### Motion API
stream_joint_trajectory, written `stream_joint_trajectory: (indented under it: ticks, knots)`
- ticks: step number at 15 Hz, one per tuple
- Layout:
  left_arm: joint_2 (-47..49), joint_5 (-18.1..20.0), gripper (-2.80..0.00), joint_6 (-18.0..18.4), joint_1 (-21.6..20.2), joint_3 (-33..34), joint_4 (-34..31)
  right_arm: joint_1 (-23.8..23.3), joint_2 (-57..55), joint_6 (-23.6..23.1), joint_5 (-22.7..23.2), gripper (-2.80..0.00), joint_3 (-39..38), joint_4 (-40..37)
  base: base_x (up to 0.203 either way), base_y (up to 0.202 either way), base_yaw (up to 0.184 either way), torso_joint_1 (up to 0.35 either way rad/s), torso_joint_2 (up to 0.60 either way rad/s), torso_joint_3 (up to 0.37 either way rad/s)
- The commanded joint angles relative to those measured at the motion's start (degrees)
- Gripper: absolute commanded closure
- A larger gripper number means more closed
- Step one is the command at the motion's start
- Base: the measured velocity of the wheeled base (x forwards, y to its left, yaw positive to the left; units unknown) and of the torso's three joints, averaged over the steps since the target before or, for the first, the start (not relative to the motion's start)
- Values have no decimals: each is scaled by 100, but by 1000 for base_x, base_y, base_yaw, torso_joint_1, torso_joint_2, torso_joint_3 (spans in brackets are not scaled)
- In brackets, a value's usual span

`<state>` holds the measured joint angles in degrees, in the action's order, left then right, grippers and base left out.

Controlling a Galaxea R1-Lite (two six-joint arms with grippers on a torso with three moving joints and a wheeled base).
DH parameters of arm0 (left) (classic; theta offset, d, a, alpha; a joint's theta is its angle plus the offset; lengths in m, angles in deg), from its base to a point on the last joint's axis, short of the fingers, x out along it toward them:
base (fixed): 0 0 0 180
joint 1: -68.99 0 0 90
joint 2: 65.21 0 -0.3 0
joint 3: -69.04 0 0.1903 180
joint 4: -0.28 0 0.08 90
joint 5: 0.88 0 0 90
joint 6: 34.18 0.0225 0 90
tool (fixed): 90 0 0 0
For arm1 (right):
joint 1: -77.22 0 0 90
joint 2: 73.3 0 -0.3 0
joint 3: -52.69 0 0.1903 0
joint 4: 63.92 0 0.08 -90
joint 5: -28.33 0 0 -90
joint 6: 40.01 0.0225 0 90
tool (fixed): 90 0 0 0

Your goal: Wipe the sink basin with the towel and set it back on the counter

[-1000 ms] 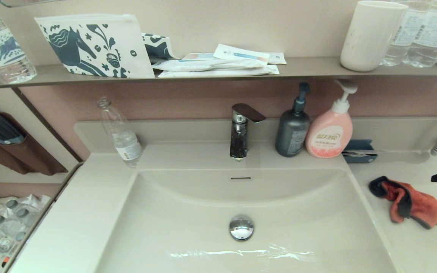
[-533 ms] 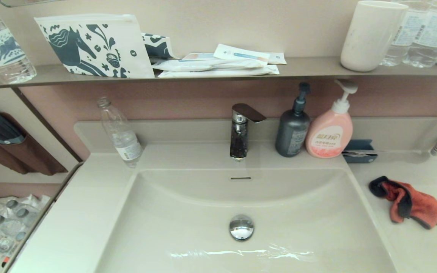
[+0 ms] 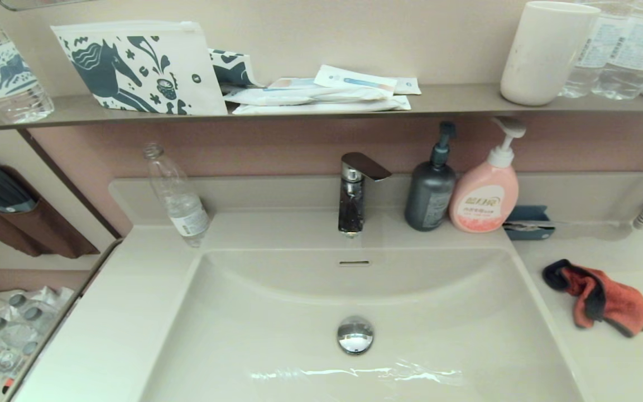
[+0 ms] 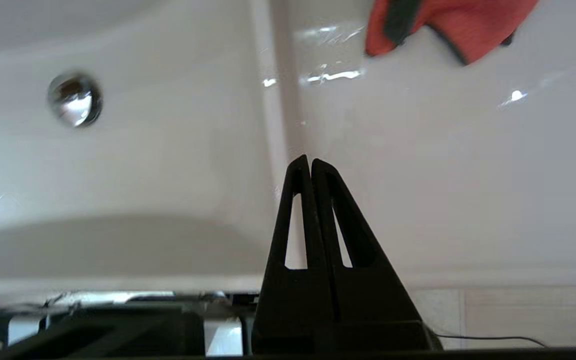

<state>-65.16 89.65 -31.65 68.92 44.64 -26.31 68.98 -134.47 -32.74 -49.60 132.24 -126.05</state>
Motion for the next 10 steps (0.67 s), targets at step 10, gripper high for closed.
stream_joint_trajectory:
  ticks: [10]
  knots:
    - [3,0,0,2,-1,-2,-3,413,3438,68,-55,0,-68,-2319,0,0,0,0,0,0]
